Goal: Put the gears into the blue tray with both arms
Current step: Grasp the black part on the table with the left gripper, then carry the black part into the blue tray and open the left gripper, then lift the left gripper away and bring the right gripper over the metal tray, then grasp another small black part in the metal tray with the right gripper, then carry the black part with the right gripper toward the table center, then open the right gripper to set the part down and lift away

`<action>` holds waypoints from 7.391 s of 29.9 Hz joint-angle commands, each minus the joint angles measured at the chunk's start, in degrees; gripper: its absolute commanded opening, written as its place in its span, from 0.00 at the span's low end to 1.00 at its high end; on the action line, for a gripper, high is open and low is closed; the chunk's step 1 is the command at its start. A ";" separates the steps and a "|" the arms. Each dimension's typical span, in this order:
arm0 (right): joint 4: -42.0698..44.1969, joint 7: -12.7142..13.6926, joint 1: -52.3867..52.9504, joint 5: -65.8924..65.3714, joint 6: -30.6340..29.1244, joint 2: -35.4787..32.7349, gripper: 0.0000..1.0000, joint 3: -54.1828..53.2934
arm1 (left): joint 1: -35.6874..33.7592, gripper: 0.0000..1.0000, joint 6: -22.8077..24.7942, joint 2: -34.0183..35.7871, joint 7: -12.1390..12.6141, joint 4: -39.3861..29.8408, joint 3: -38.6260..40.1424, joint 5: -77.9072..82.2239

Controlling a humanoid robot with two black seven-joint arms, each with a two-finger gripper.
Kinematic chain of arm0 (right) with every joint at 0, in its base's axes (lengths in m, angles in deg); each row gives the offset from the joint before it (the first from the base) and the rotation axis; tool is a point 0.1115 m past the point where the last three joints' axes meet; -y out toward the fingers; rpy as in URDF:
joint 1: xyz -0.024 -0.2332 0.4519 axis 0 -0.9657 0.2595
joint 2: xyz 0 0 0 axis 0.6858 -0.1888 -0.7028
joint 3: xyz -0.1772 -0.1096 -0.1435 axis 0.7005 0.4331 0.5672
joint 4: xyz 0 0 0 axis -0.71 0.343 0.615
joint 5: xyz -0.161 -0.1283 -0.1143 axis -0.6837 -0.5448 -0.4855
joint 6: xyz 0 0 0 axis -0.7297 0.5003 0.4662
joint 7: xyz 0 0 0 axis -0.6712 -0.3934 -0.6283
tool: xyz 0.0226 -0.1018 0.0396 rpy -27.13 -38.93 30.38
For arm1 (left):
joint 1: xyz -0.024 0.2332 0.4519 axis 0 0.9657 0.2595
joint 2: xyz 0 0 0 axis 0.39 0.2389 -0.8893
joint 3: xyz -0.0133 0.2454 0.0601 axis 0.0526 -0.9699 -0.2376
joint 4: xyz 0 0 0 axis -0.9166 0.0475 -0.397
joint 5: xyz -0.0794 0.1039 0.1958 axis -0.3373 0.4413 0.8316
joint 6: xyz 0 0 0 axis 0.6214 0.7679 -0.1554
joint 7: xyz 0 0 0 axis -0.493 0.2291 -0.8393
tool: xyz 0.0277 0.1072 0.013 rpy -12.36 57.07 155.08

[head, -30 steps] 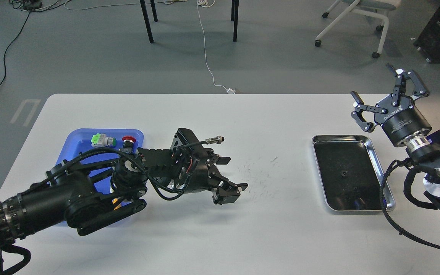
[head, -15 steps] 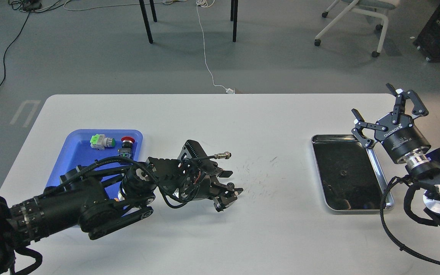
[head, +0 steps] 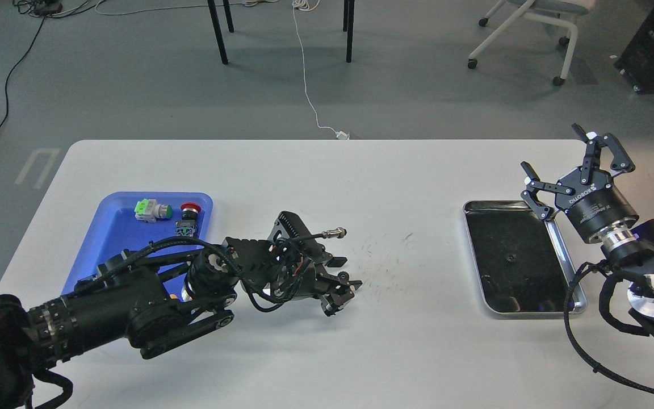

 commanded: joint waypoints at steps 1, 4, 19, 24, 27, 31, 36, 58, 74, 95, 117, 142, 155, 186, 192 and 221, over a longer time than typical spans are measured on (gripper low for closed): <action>-0.09 0.02 0.02 0.00 0.00 0.00 0.98 -1.12 | 0.00 0.42 -0.37 -1.26 -0.01 1.98 -0.07 0.00; -0.09 0.02 0.10 0.00 0.00 0.09 0.98 -1.65 | 0.35 0.41 -1.25 -1.35 -0.01 3.48 -0.07 0.00; -0.18 0.02 0.63 0.00 0.00 0.09 0.98 -1.82 | 1.67 0.18 -2.05 0.49 -0.27 2.87 0.10 0.00; -0.27 0.02 0.81 0.00 0.00 -0.26 0.98 -1.82 | 1.67 0.14 -3.01 3.82 -0.36 -0.72 0.98 0.00; -0.44 0.02 0.90 0.00 0.00 -0.53 0.98 -1.82 | 1.67 0.14 -5.38 8.82 -0.27 -5.29 2.21 0.00; -0.53 0.02 0.90 0.00 0.00 -0.71 0.98 -2.70 | 2.55 0.14 -6.70 19.63 -0.53 -9.44 5.99 -2.38; -0.53 0.02 0.81 0.00 0.00 -0.88 0.98 -2.88 | 2.81 0.16 -8.81 31.94 -3.08 -9.17 5.47 -11.44; -0.71 0.02 0.81 -1.22 0.00 -1.06 0.98 -2.62 | 10.02 0.85 -14.88 37.76 -5.46 2.69 4.85 -16.79; -3.17 0.02 8.18 -31.17 0.00 -12.92 0.98 -1.91 | -3.78 0.98 -14.18 33.37 -6.87 2.16 9.15 -83.30; -6.25 -2.52 50.11 -74.51 2.07 -12.66 0.97 57.04 | -3.17 0.98 -6.53 21.41 -6.95 7.00 24.71 -128.96; 3.77 -2.70 46.16 -88.50 7.61 -0.88 0.69 70.86 | -1.32 0.98 -2.22 21.67 -6.95 6.91 24.71 -128.78; 5.44 -2.26 43.44 -90.61 10.25 -0.79 0.44 70.95 | -1.06 0.98 -3.28 22.47 -6.25 6.82 23.66 -127.99; 5.44 -2.26 42.99 -90.61 11.04 -0.71 0.24 70.86 | -1.06 0.98 -3.28 22.55 -6.25 6.82 23.66 -127.99; -0.27 -2.96 47.13 -76.29 15.61 20.56 0.24 70.42 | -1.06 0.98 -3.28 24.22 -6.25 6.82 23.57 -127.99; 0.52 -3.05 45.02 -76.29 17.89 21.97 0.27 70.42 | -1.06 0.98 -3.28 24.22 -6.25 6.91 23.57 -127.99; 0.43 -2.70 37.82 -35.97 18.07 -1.58 0.96 31.68 | -2.37 0.98 5.60 29.06 -6.78 0.24 23.22 -101.31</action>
